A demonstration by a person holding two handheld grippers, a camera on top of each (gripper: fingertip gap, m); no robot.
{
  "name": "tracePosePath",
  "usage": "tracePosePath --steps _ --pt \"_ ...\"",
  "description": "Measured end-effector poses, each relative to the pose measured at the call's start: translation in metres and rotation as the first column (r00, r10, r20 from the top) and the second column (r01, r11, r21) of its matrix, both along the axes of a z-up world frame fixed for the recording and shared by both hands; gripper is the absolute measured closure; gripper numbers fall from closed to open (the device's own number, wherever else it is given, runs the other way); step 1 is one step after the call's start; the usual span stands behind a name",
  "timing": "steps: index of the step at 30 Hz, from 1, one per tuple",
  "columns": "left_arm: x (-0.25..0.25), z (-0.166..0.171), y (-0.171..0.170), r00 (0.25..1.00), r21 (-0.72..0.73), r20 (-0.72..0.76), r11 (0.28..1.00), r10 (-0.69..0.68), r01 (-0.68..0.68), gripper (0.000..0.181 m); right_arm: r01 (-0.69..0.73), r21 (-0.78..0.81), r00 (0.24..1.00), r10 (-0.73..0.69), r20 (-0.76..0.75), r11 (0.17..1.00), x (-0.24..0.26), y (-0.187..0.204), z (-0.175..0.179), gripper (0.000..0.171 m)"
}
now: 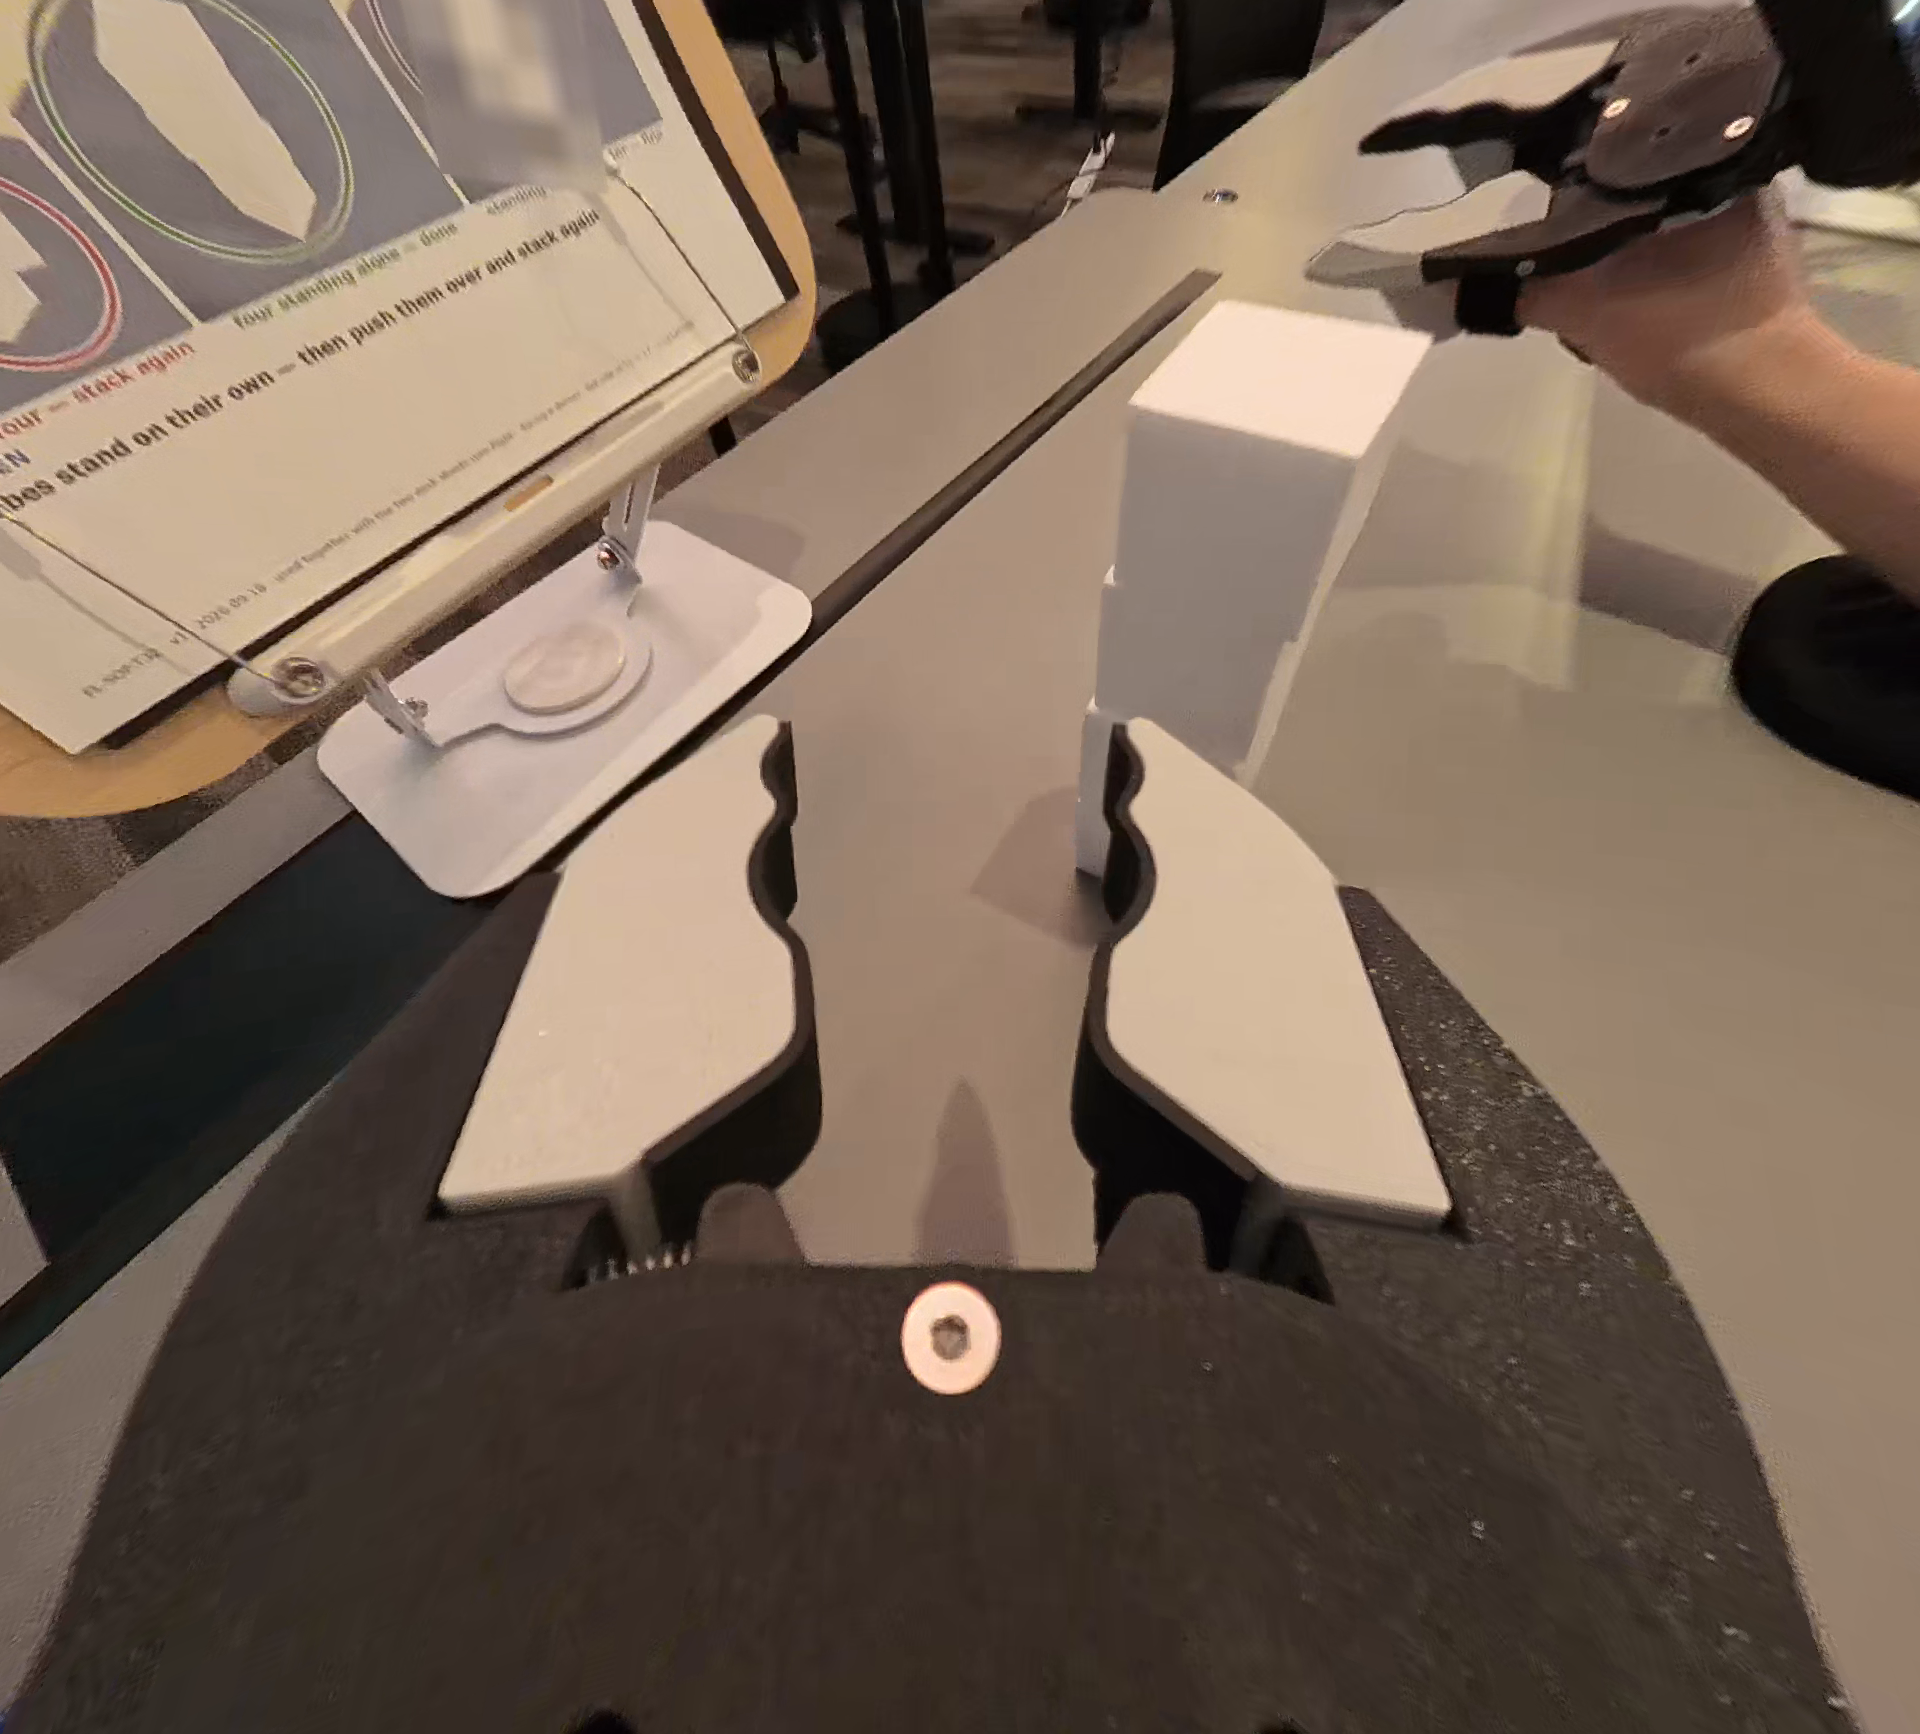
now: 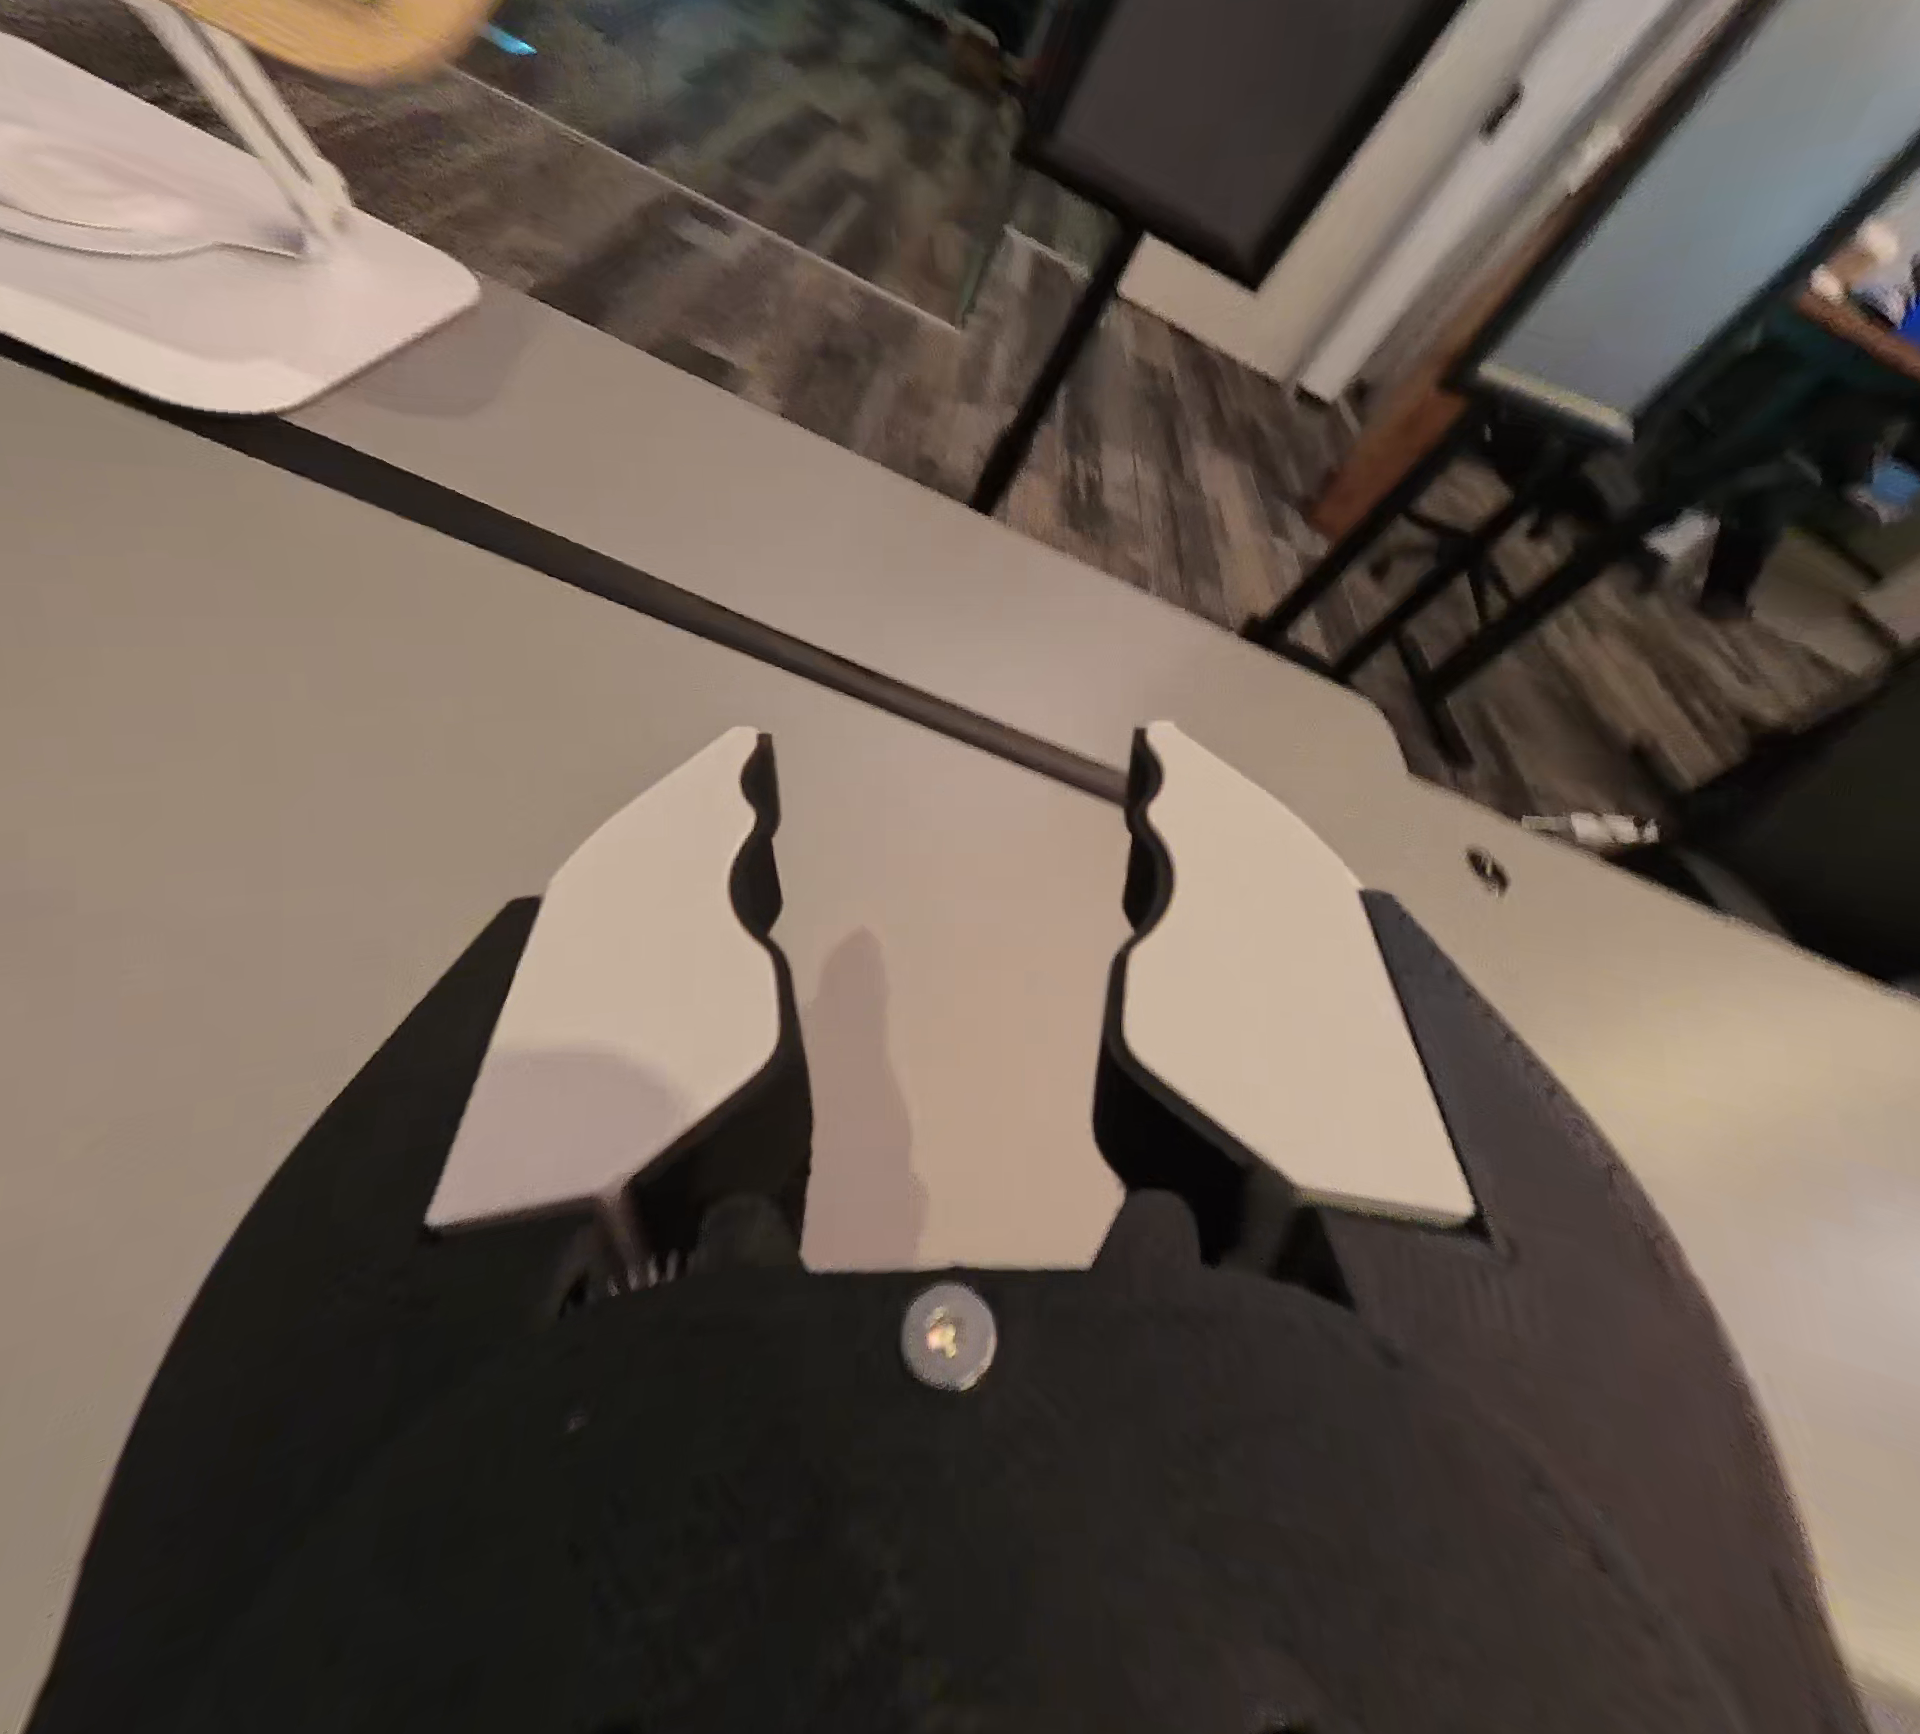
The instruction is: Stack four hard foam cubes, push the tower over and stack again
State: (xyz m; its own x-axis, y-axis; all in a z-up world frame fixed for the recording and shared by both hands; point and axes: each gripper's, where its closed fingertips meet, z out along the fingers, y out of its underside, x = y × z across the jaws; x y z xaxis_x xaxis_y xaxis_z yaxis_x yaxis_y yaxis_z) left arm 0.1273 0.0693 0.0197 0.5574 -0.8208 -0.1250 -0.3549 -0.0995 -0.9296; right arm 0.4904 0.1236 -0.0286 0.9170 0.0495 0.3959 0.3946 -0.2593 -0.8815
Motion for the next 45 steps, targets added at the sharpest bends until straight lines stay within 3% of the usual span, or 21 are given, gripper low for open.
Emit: tracePosePath --steps 4,10,13,18,25,34,40,41,43,45 --pt "0.014 -0.026 0.004 0.997 -0.026 -0.076 1.0 0.004 -0.006 0.127 0.084 0.039 0.996 -0.083 -0.031 0.996 0.015 -0.003 -0.001 0.112" --pt "0.023 -0.065 0.016 0.989 -0.055 -0.129 0.995 0.076 -0.084 0.145 0.092 -0.003 0.993 -0.092 -0.068 0.996 0.022 0.0 -0.016 0.113" --pt "0.009 -0.092 0.026 0.963 -0.072 -0.216 0.981 0.162 -0.182 0.181 0.076 -0.016 0.992 -0.078 -0.099 0.997 0.024 0.002 -0.021 0.113" --pt "0.001 -0.132 0.029 0.929 -0.207 -0.295 0.935 0.222 -0.289 0.181 0.036 -0.041 0.979 -0.043 -0.198 0.998 0.023 0.005 -0.032 0.112" --pt "0.03 -0.118 0.034 0.855 -0.034 -0.428 0.94 0.294 -0.34 0.181 -0.032 -0.045 0.931 0.013 -0.364 0.998 0.021 0.008 -0.038 0.112" --pt "0.108 -0.075 0.03 0.782 0.183 -0.533 0.947 0.323 -0.266 0.181 0.007 -0.005 0.85 -0.009 -0.527 1.0 0.056 0.002 -0.031 0.112" --pt "0.121 -0.053 0.029 0.812 0.218 -0.473 0.938 0.343 -0.269 0.181 0.052 0.05 0.844 -0.016 -0.536 0.997 0.096 -0.017 -0.013 0.111" --pt "0.12 -0.051 0.03 0.83 0.212 -0.446 0.941 0.334 -0.264 0.176 0.037 0.062 0.847 0.002 -0.531 0.997 0.101 -0.02 -0.009 0.11" --pt "0.106 -0.049 0.036 0.854 0.178 -0.364 0.928 0.372 -0.328 0.142 -0.027 0.076 0.838 0.064 -0.542 0.997 0.105 -0.026 -0.004 0.111" --pt "0.1 -0.056 0.04 0.893 0.064 -0.302 0.942 0.334 -0.331 0.126 -0.098 0.109 0.804 0.143 -0.577 0.989 0.106 -0.032 -0.001 0.11"
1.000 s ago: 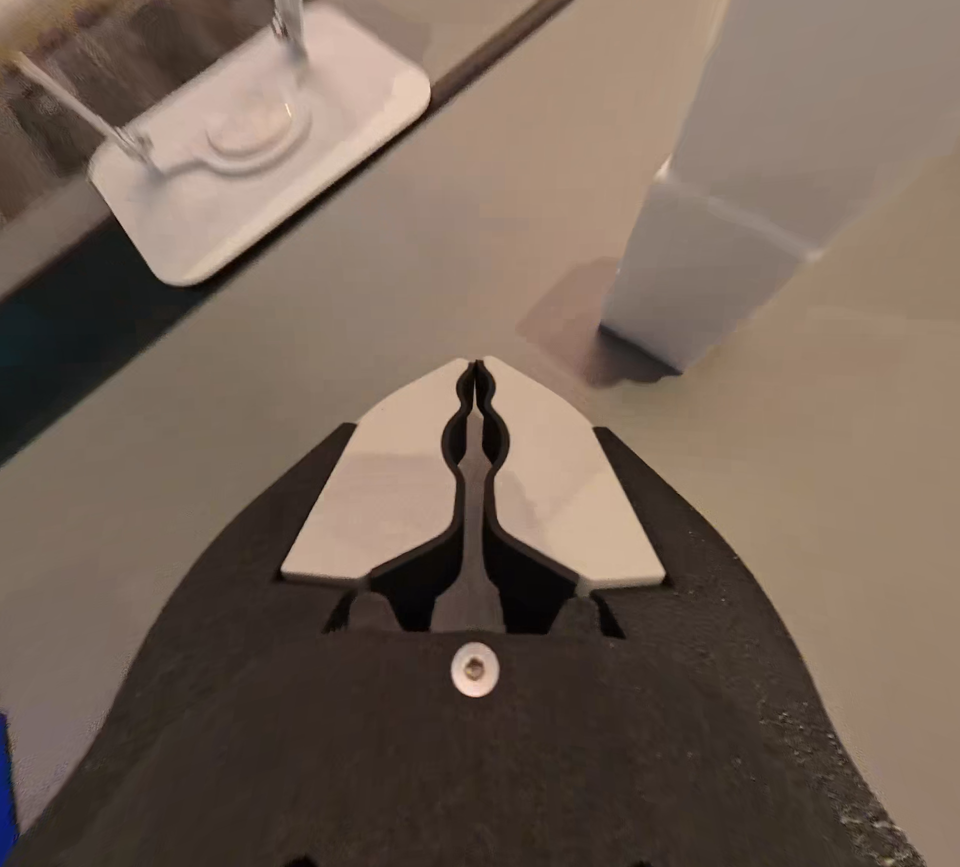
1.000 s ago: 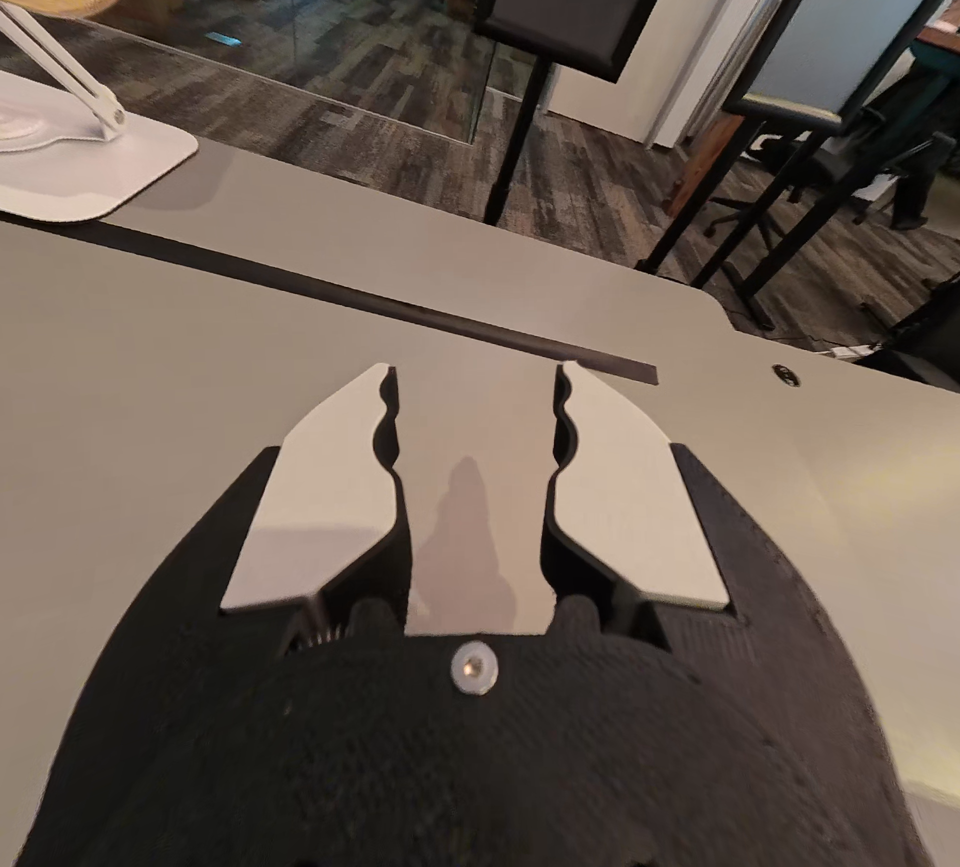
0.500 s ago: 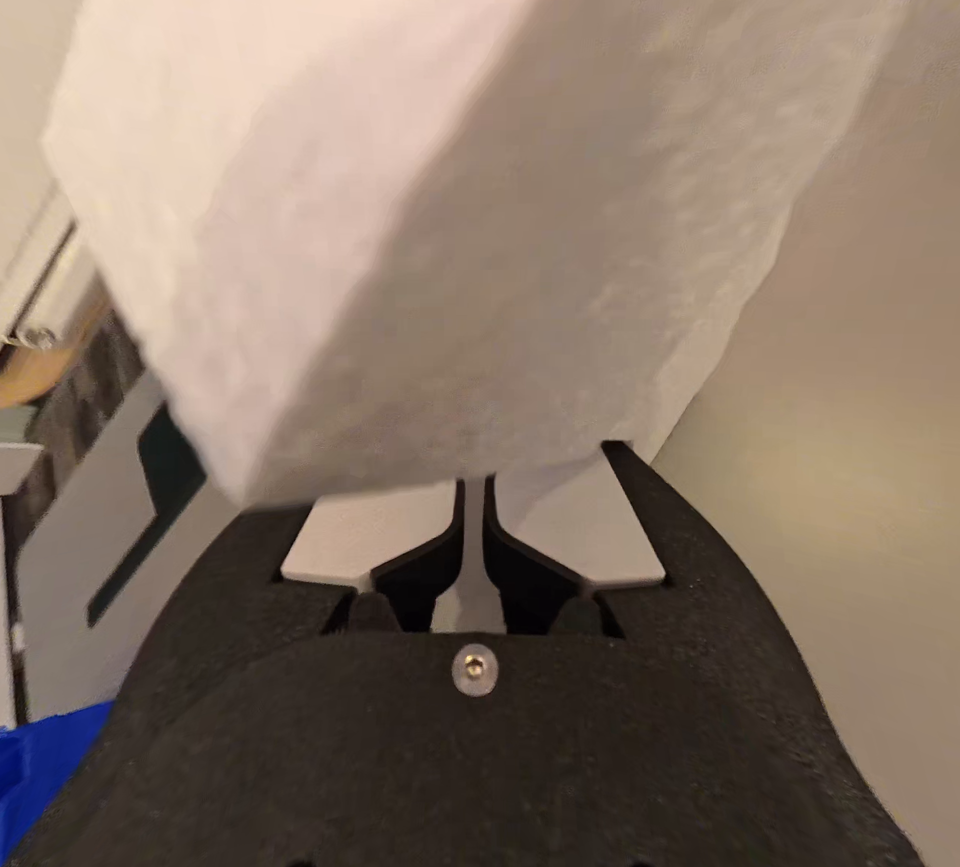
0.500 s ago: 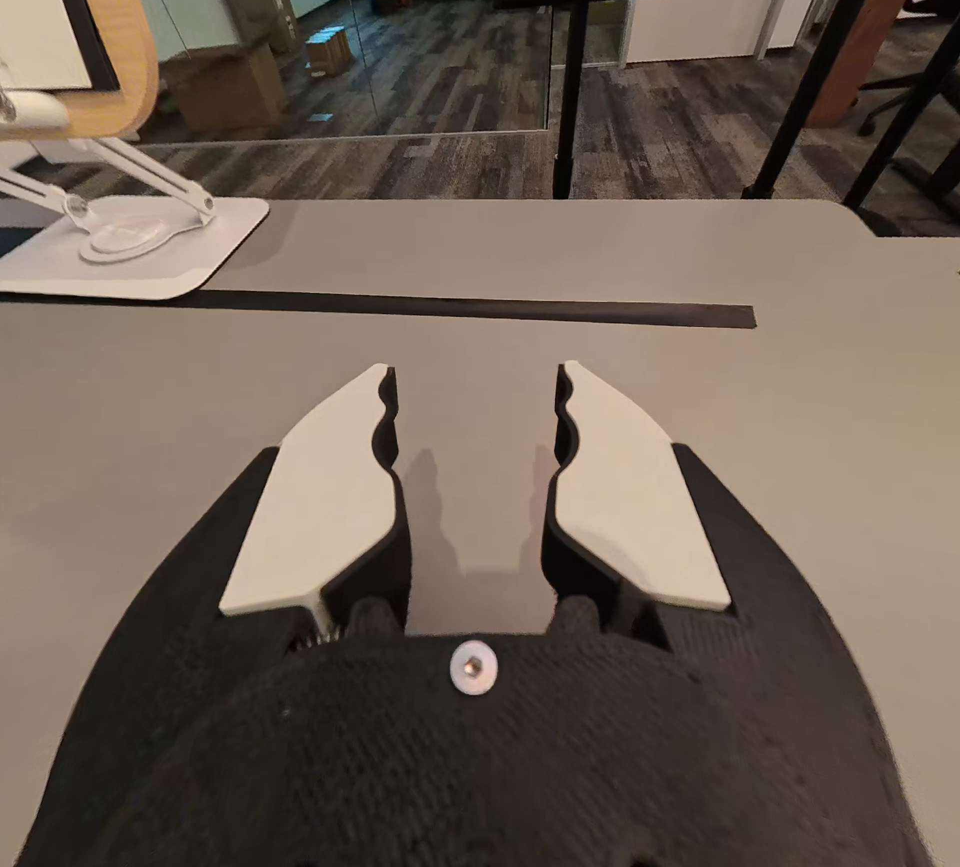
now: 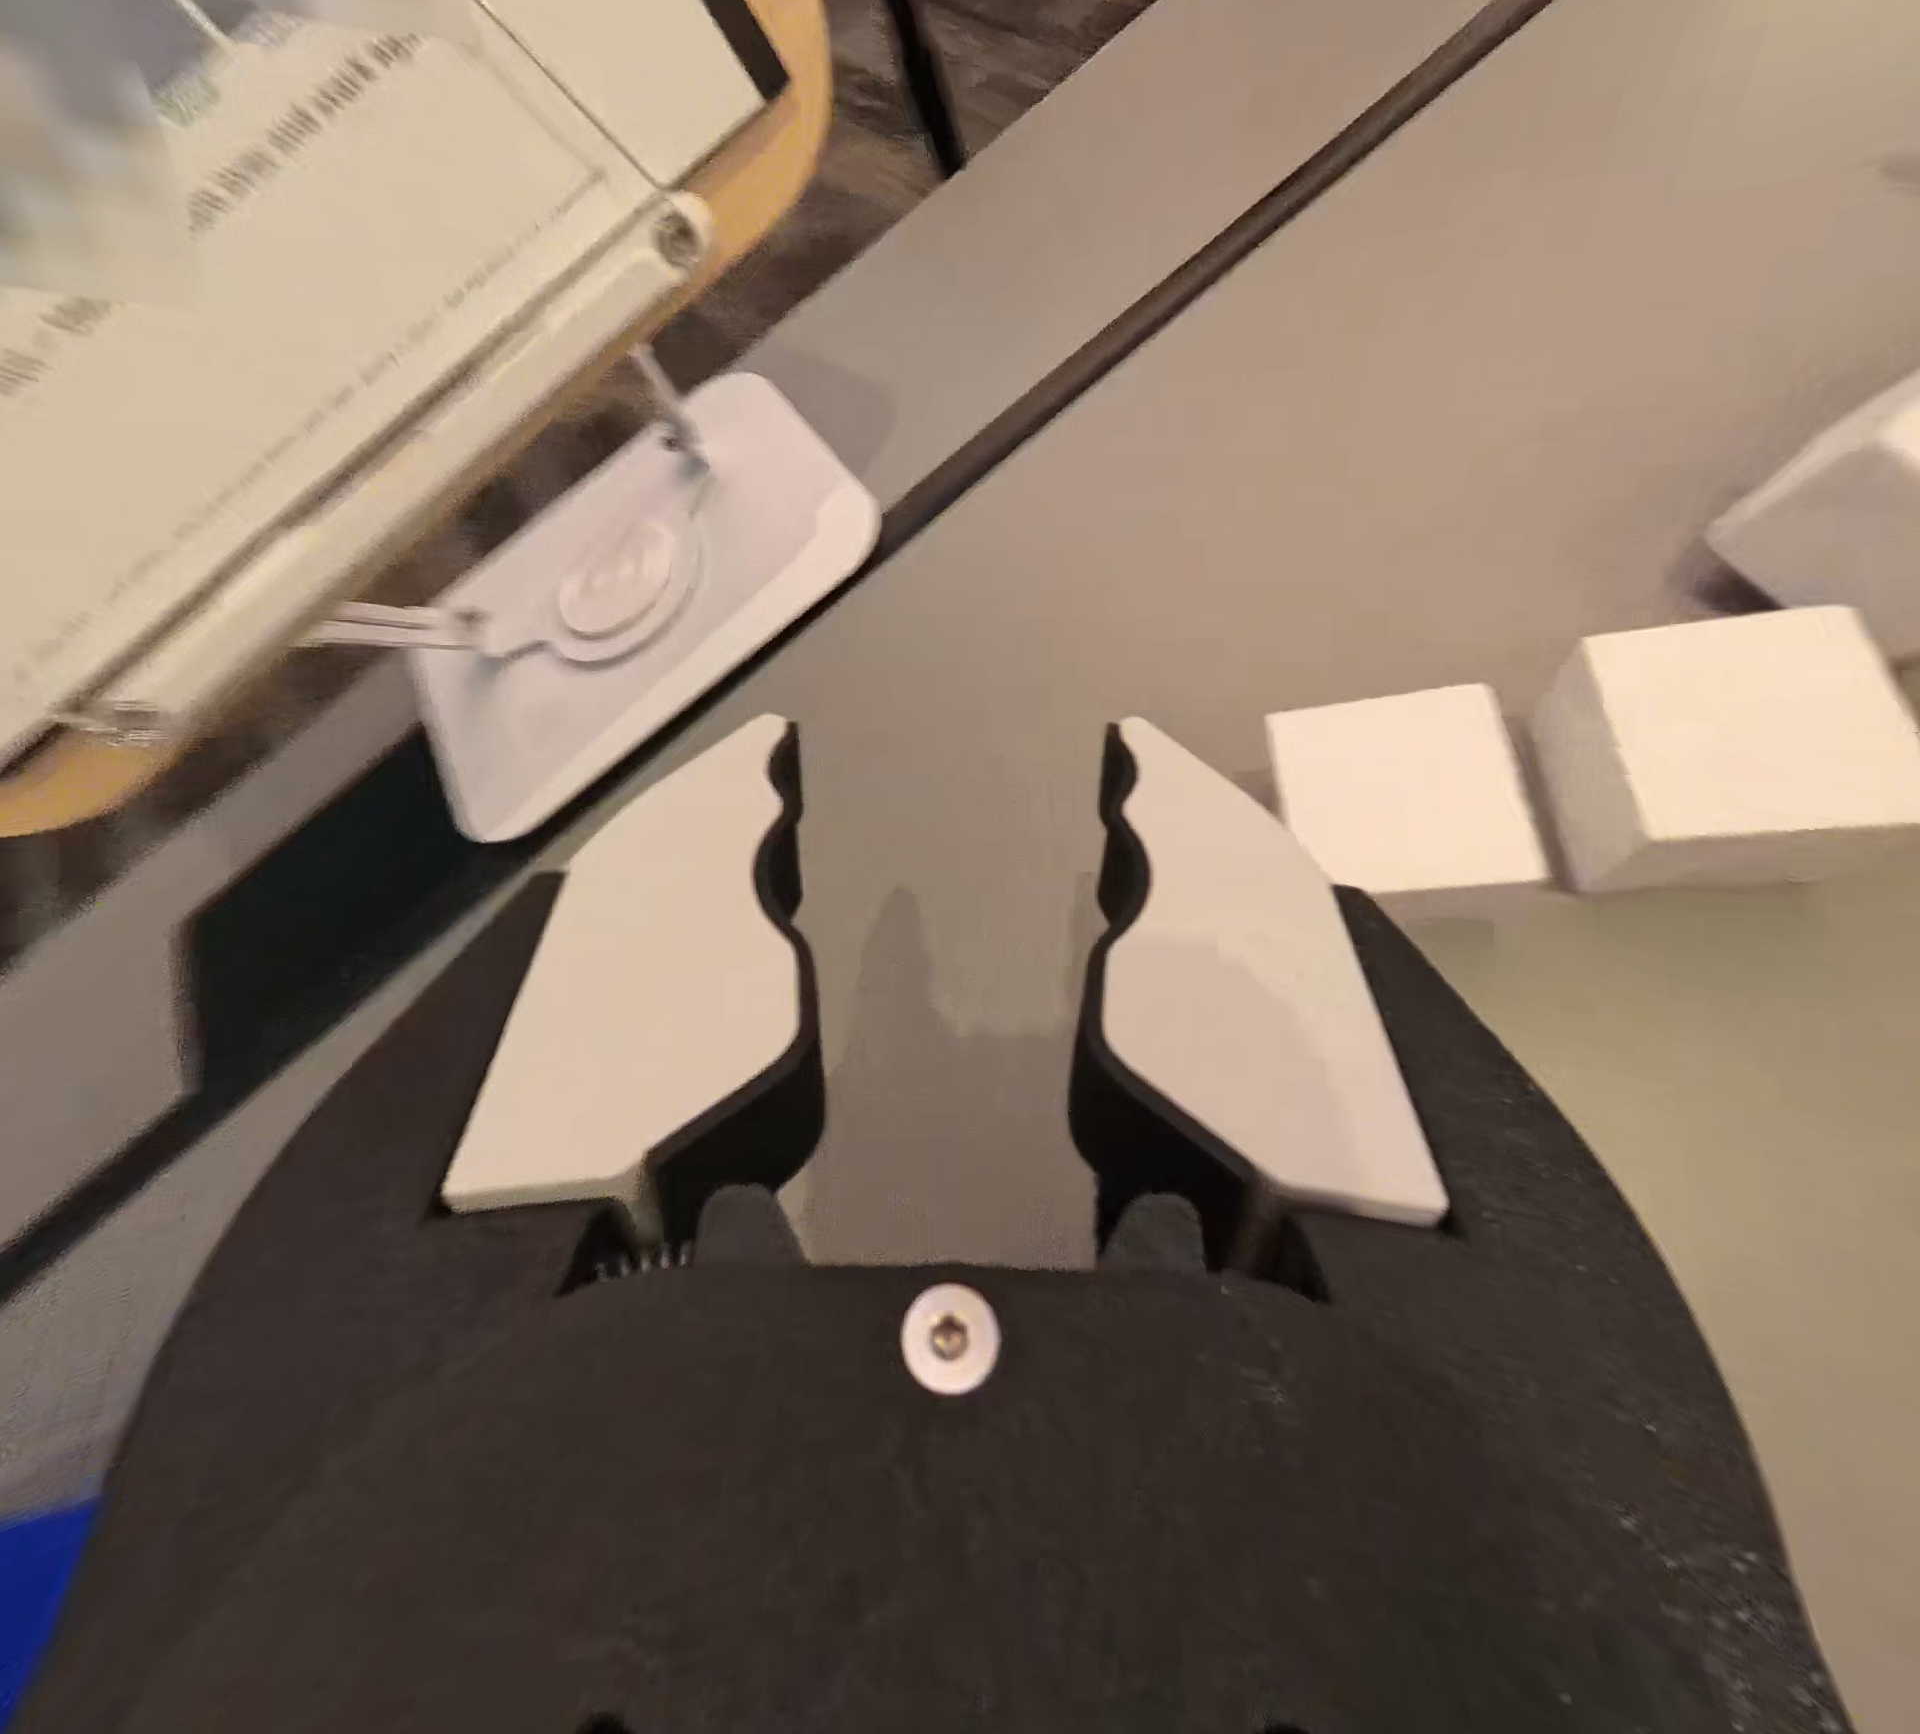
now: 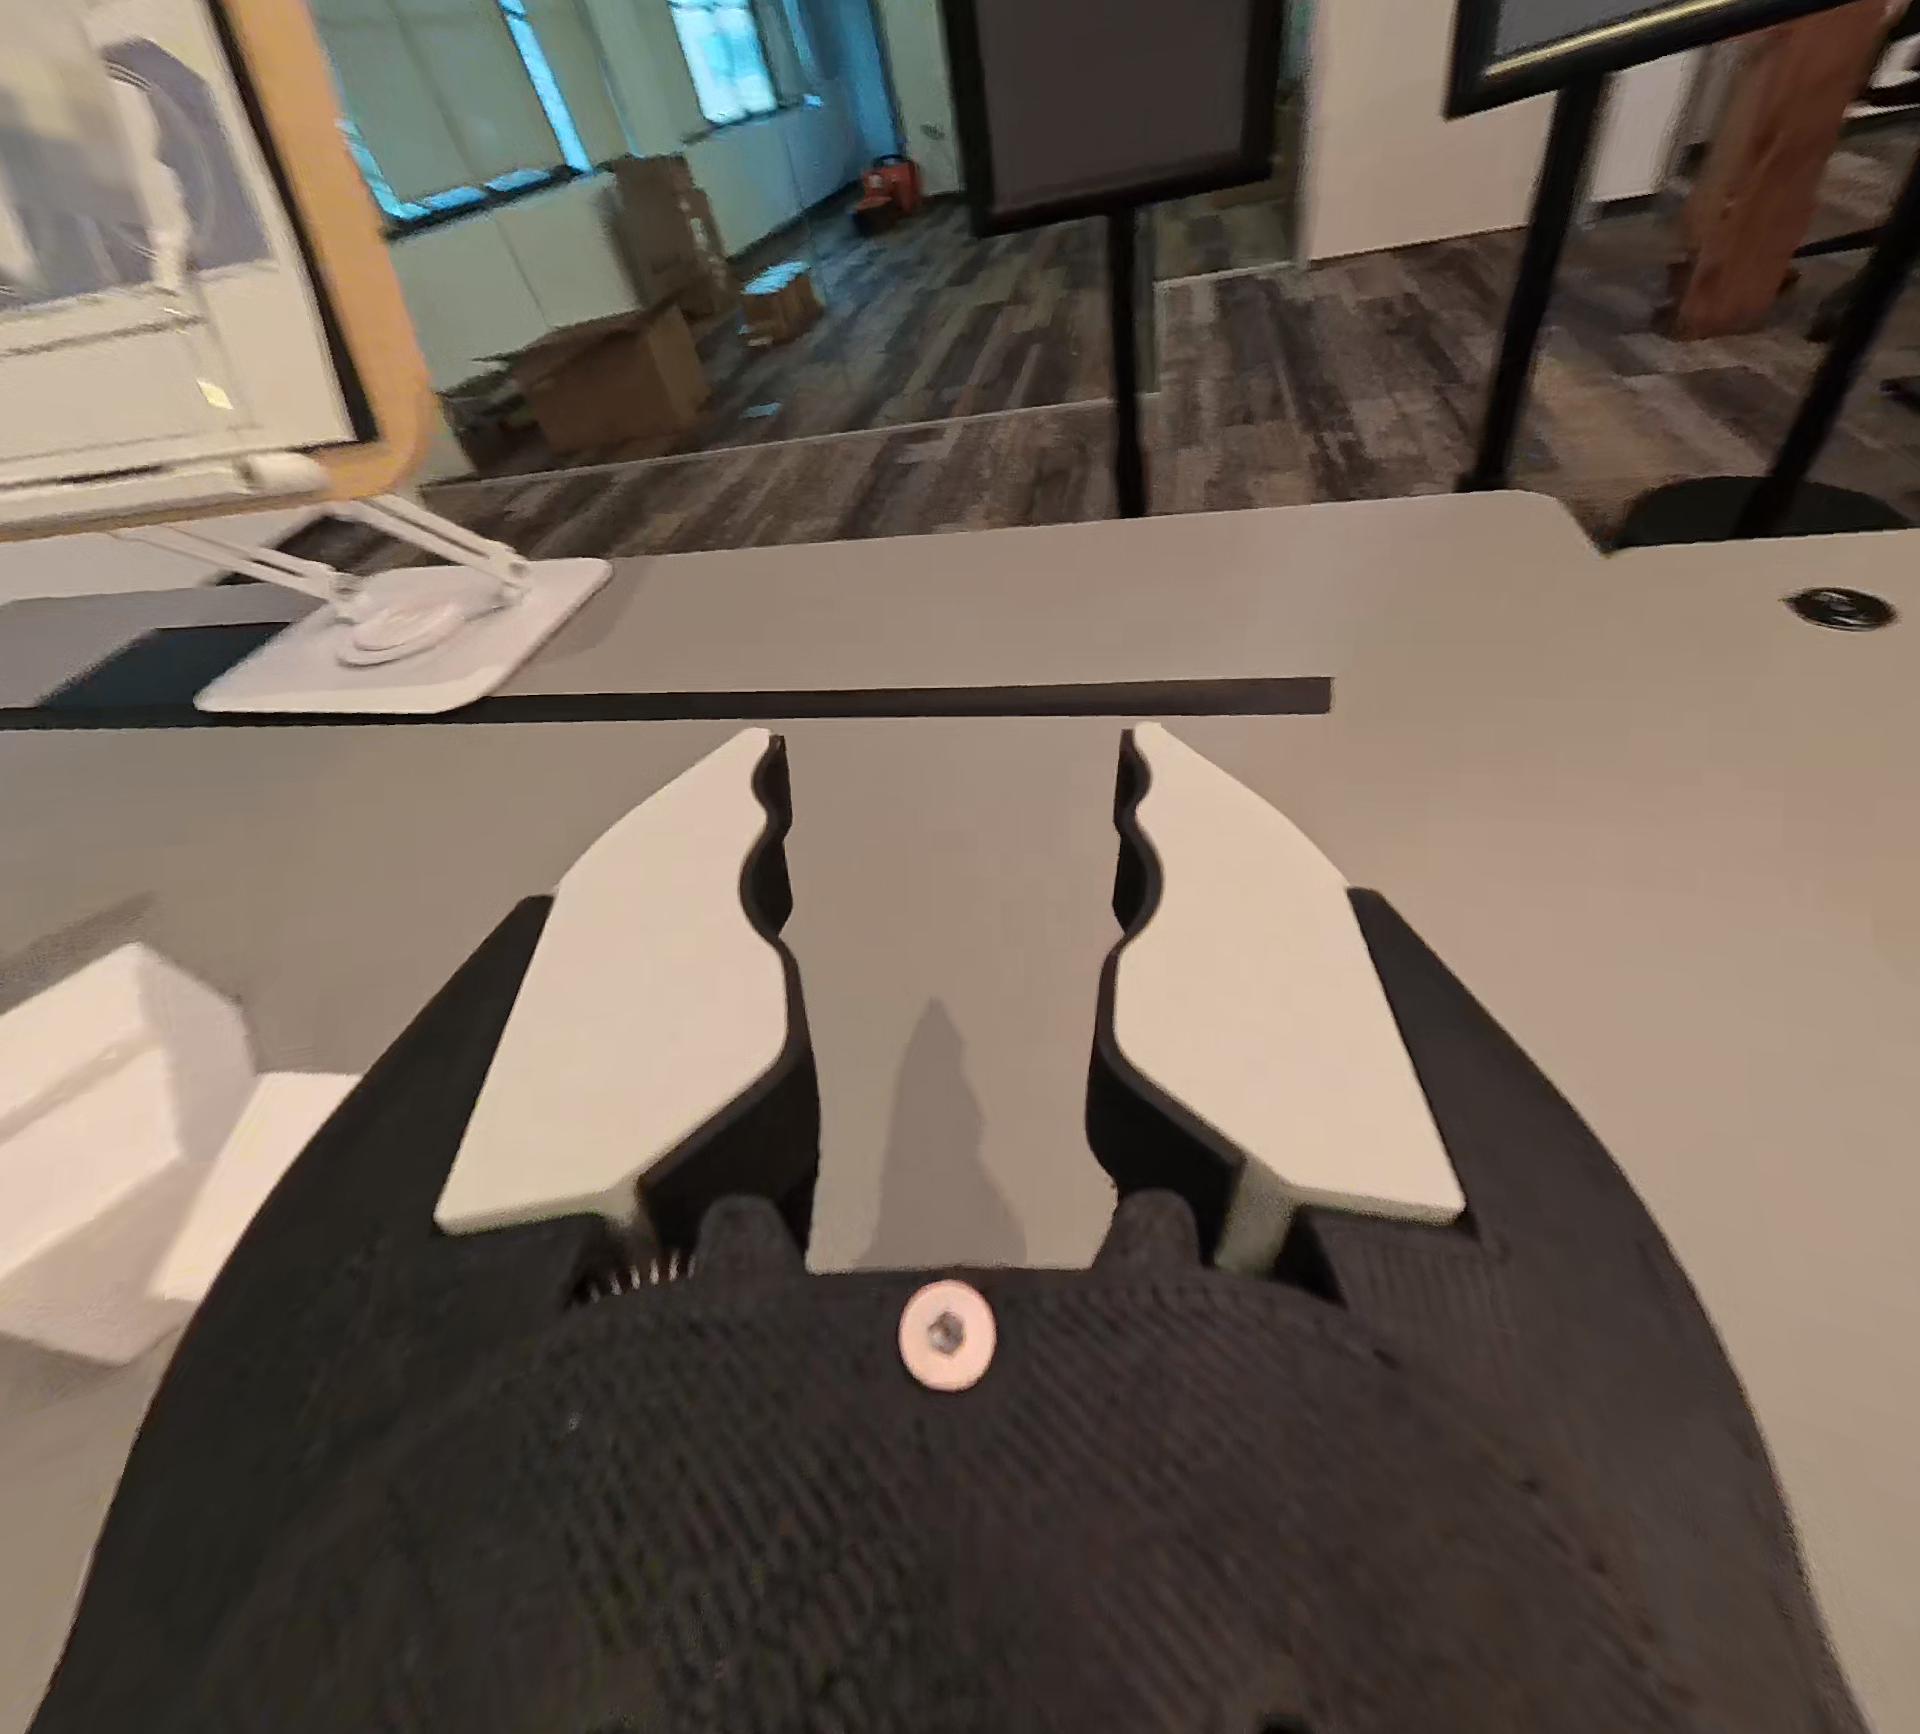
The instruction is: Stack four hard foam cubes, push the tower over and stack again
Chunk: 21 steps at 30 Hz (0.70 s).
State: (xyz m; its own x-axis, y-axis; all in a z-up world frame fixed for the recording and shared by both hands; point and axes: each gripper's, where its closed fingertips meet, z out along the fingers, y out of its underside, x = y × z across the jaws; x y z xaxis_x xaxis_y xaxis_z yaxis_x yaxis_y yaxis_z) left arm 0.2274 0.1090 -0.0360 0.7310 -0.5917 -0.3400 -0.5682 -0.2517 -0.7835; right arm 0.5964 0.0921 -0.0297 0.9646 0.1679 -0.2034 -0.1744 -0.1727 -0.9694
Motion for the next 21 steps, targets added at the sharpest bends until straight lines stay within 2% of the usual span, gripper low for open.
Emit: tracePosePath --steps 2,4,7,10,13,15,17,21 --pt "0.015 -0.008 -0.009 0.976 -0.104 0.153 0.979 -0.158 0.175 0.111 -0.127 0.048 0.987 0.131 -0.088 0.991 -0.009 -0.005 0.003 0.11" --pt "0.033 -0.012 -0.028 0.888 -0.135 0.314 0.91 -0.337 0.393 0.113 -0.241 0.06 0.958 0.247 -0.148 0.969 -0.019 -0.012 0.003 0.11" --pt "0.038 -0.025 -0.031 0.819 -0.082 0.375 0.864 -0.435 0.497 0.109 -0.299 0.048 0.946 0.303 -0.119 0.953 -0.02 -0.022 0.0 0.103" --pt "0.044 -0.047 -0.028 0.836 -0.175 0.41 0.868 -0.365 0.465 0.093 -0.309 0.034 0.95 0.31 -0.034 0.95 -0.017 -0.034 0.001 0.094" --pt "0.061 -0.059 -0.047 0.814 -0.292 0.456 0.803 -0.36 0.519 0.082 -0.368 -0.064 0.925 0.372 0.079 0.928 -0.024 -0.048 -0.015 0.093" --pt "0.061 -0.068 -0.043 0.872 -0.325 0.389 0.842 -0.296 0.431 0.074 -0.397 -0.134 0.904 0.412 0.112 0.908 -0.03 -0.053 -0.027 0.088" --pt "0.059 -0.072 -0.039 0.919 -0.348 0.333 0.878 -0.211 0.328 0.079 -0.394 -0.197 0.899 0.421 0.12 0.898 -0.033 -0.054 -0.035 0.087" --pt "0.057 -0.077 -0.04 0.974 -0.336 0.181 0.923 -0.133 0.188 0.081 -0.324 -0.303 0.923 0.37 0.105 0.896 -0.038 -0.053 -0.045 0.086"
